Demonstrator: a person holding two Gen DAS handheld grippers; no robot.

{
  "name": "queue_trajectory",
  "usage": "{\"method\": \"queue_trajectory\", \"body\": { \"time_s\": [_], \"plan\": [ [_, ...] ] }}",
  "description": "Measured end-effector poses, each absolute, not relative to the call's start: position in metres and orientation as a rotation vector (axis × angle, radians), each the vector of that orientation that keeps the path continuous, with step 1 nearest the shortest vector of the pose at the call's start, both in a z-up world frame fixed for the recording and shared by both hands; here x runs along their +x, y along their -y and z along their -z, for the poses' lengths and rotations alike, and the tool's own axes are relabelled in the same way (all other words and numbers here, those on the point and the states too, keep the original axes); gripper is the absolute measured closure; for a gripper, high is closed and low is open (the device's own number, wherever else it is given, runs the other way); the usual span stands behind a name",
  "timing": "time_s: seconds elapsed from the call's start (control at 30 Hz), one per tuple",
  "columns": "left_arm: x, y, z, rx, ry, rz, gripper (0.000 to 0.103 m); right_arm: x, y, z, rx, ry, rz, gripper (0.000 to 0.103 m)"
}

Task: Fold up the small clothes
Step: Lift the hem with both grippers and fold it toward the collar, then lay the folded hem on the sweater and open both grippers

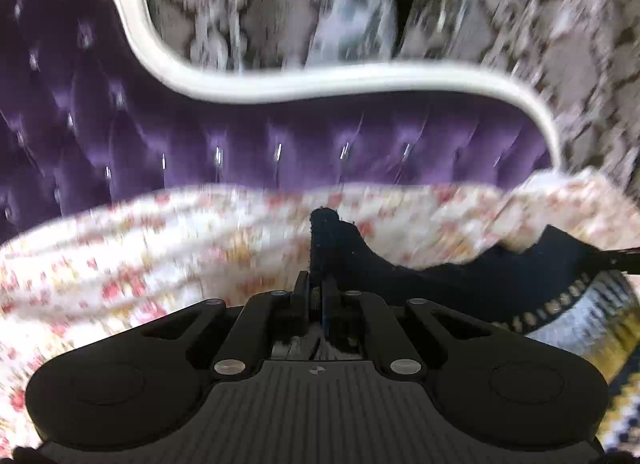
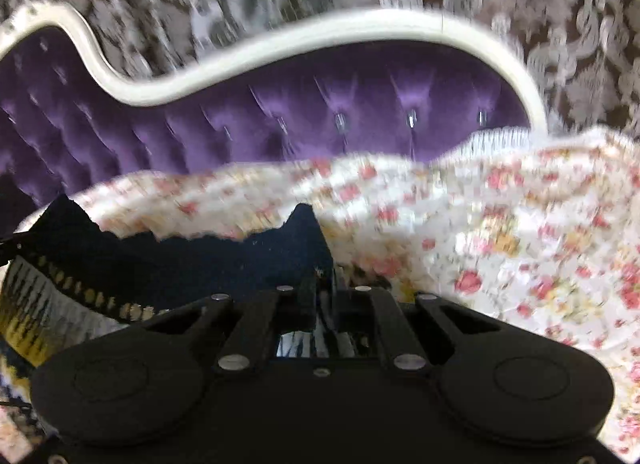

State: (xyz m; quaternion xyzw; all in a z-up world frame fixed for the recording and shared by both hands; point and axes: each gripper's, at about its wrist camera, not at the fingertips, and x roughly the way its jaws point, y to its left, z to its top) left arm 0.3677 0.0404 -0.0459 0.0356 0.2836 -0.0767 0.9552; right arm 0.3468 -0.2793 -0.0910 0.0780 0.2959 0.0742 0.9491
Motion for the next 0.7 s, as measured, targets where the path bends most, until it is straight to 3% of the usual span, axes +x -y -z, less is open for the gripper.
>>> {"method": "queue_trajectory", "body": {
  "time_s": [0.13, 0.2, 0.23, 0.27, 0.33, 0.4, 0.47, 0.53, 0.6, 0.7],
  "plan": [
    [0.383, -0.042, 0.082, 0.072, -0.666, 0.117, 0.095, 0.359, 0.276, 0.121, 0.141, -0.657, -0.108, 0.090],
    [0.383, -0.049, 0.094, 0.052, -0.680, 0.102, 0.090, 0.356, 0.277, 0.129, 0.141, -0.642, -0.095, 0.088],
    [0.382, -0.052, 0.096, 0.038, -0.672, 0.096, 0.080, 0.353, 0.277, 0.131, 0.131, -0.626, -0.081, 0.086],
    [0.382, -0.054, 0.097, 0.034, -0.674, 0.073, 0.066, 0.351, 0.277, 0.133, 0.119, -0.615, -0.069, 0.077],
    [0.385, -0.059, 0.096, 0.013, -0.695, 0.044, 0.053, 0.348, 0.278, 0.134, 0.105, -0.598, -0.032, 0.056],
    [0.387, -0.065, 0.093, -0.004, -0.720, 0.037, 0.046, 0.348, 0.281, 0.135, 0.094, -0.591, 0.018, 0.035],
    [0.386, -0.066, 0.086, -0.004, -0.729, 0.029, 0.041, 0.348, 0.286, 0.133, 0.120, -0.592, 0.015, 0.033],
    [0.377, -0.064, 0.077, 0.003, -0.720, 0.014, 0.036, 0.345, 0.290, 0.129, 0.139, -0.596, 0.005, 0.022],
    [0.368, -0.062, 0.067, 0.010, -0.696, 0.006, 0.032, 0.336, 0.292, 0.120, 0.137, -0.576, 0.029, 0.001],
    [0.347, -0.057, 0.054, 0.026, -0.656, 0.024, 0.028, 0.318, 0.298, 0.106, 0.167, -0.526, 0.031, 0.000]
  ]
}}
